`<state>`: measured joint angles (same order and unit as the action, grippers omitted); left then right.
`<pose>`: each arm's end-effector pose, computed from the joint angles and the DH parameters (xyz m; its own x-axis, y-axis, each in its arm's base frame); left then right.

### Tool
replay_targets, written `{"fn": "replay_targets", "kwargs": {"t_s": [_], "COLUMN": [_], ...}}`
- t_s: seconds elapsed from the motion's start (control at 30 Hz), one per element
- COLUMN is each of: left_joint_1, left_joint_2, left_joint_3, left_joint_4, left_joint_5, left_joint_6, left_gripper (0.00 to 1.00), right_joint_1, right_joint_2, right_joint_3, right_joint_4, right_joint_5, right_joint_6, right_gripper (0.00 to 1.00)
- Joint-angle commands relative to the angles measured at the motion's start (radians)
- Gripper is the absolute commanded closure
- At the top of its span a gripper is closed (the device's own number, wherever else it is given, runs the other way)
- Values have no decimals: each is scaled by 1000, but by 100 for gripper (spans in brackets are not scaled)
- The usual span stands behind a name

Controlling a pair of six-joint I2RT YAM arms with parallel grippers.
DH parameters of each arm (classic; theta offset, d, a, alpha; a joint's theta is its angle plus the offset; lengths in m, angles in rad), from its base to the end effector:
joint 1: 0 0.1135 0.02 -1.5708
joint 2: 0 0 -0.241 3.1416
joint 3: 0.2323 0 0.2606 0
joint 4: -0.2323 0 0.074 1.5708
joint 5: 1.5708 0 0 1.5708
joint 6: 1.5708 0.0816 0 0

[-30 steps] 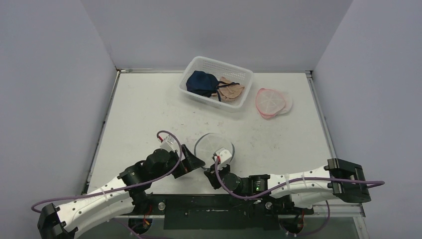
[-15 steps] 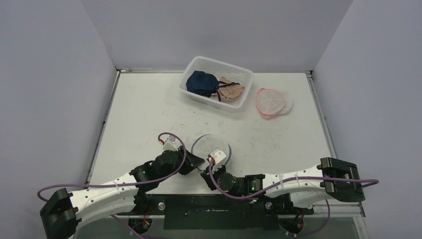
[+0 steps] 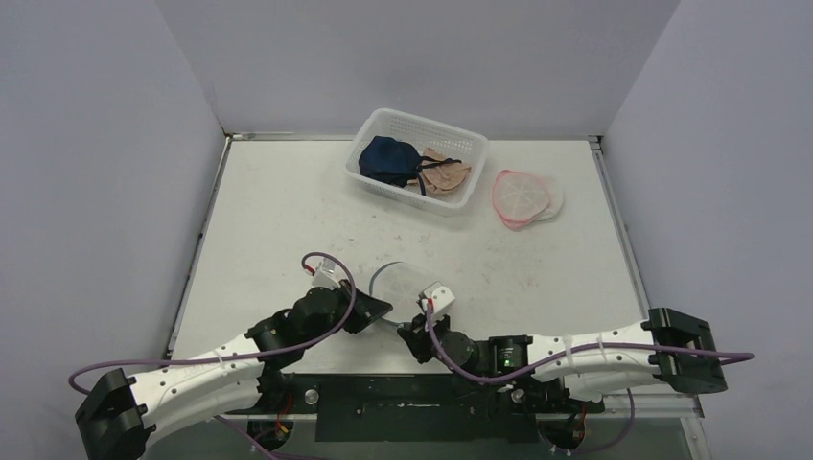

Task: Unzip the laundry bag and remove the bra
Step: Unzip the laundry bag at the center of the board.

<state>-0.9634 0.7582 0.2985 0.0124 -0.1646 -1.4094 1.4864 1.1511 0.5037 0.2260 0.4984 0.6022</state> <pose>0.1469 -0.1880 0.1536 -0.7560 -0.6184 -0.2148 -0.1270 0.4605 -0.8785 0.0636 0.2889 0.1689 -0.5034 -0.0477 -0.8628 -0.6714 0.6501 0.3558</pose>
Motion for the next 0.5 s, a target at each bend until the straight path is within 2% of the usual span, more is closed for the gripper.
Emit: {"fn": "replay_targets", "kwargs": {"t_s": [0.0,0.2,0.47], "left_joint_1": [39,76,127], "left_joint_2": [12,65,309], "left_joint_3": [39,50,209], "left_joint_4": [33,103,187], "left_joint_5": [35,130,368], "left_joint_6": [50,95,267], "left_gripper": [100,100,100], "right_joint_1": [-1,-1,28], "right_joint_2": [-105,-218,-342], "right_joint_3": [-49,-84,-96], "right_joint_4": [-89,-210,-310], "right_joint_5": [89,153,196], "right_joint_6": [32,64,66], "right_gripper": [95,95,95]}}
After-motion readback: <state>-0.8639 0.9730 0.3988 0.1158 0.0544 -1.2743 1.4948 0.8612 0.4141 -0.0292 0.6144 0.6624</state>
